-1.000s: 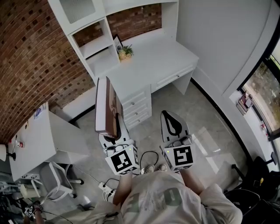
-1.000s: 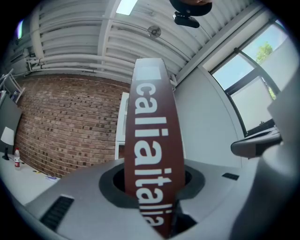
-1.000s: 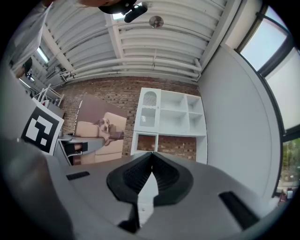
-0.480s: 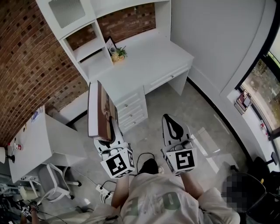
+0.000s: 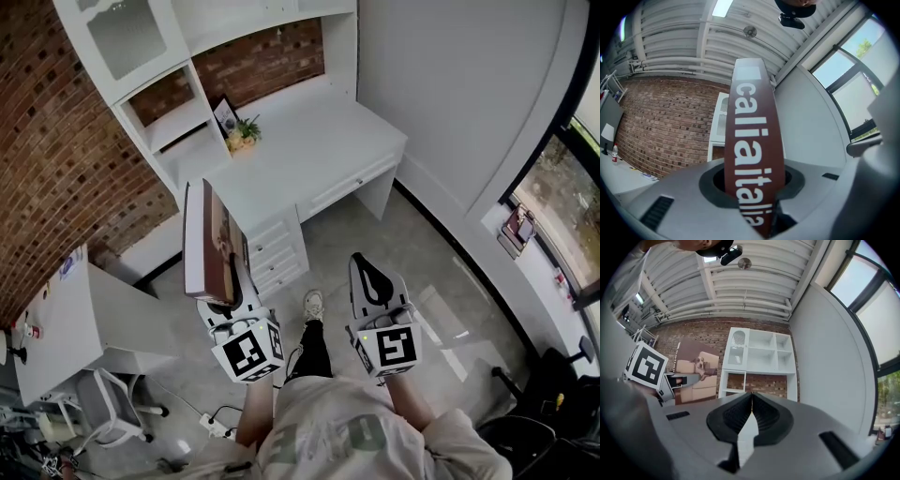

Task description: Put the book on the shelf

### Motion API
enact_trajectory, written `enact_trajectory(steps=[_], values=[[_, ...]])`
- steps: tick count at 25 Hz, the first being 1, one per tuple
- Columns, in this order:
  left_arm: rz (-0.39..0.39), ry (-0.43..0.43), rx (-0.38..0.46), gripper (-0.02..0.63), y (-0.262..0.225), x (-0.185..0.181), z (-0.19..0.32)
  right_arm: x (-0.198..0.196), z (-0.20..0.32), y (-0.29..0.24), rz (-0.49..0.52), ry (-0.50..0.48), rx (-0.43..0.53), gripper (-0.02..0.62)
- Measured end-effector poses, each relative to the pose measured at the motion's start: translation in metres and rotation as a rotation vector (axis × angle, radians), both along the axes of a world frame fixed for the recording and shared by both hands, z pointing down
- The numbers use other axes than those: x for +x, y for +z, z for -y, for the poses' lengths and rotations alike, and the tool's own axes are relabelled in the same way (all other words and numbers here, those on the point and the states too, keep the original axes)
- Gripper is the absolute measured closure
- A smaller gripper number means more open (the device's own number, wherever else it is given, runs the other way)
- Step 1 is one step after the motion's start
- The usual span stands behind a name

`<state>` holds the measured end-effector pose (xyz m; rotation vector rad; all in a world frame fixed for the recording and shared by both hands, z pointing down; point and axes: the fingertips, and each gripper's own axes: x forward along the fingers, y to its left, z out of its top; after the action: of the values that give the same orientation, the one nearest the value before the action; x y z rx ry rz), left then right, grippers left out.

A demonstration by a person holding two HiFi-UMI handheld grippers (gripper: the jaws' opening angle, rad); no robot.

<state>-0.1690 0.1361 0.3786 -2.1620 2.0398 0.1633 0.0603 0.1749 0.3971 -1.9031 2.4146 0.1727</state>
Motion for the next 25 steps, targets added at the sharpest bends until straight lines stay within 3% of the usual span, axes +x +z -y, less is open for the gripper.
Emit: enact_trajectory(steps=[9,20,25], values=[[-0.027,0.022,0.043,0.451,-0.012,0.022,0.134,0.012,0.124,-0.025,-0.082,-0.001,0.078,0.578],[-0.031,0.062,0.067,0.451,-0.046,0.033,0.332,0.004,0.333,-0.053,-0.086,0.0,0.096,0.578],[-0.041,0.068,0.067,0.451,-0.045,0.031,0.4,-0.001,0.404,-0.052,-0.088,0.009,0.091,0.578]])
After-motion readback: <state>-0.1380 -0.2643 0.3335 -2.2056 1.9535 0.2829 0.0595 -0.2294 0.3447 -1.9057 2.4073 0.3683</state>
